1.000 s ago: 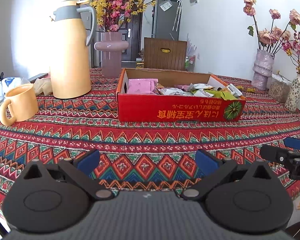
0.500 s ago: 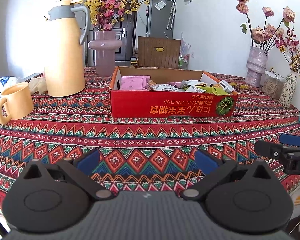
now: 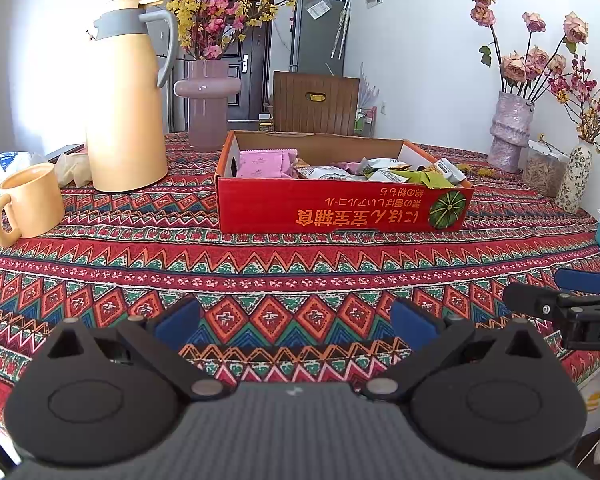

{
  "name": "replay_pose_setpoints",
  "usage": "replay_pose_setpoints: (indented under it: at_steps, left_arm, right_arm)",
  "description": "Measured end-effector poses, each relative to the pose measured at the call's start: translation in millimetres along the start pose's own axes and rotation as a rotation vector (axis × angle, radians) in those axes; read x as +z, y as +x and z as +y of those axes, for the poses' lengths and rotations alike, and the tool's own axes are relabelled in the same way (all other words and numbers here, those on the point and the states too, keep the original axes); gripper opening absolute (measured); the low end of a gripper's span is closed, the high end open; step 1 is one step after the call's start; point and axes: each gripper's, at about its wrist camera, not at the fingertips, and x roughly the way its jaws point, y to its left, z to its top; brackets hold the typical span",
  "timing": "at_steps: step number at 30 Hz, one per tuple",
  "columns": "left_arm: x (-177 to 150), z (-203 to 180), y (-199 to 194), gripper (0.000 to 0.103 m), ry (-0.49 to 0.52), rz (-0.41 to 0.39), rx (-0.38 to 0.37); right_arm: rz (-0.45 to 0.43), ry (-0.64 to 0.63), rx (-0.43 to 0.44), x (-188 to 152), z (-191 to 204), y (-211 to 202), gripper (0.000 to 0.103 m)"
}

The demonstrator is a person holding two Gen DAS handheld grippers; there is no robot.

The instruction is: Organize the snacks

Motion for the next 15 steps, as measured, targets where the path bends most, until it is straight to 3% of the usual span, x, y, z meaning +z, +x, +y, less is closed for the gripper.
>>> replay_pose_setpoints:
  at_steps: [15]
  left_arm:
    - [-0.5,-0.6,-0.5,0.103,0.002,-0.001,-0.002]
  right_arm:
    - [0.0,0.0,0.0,0.3,-0.2,-0.2,0.103]
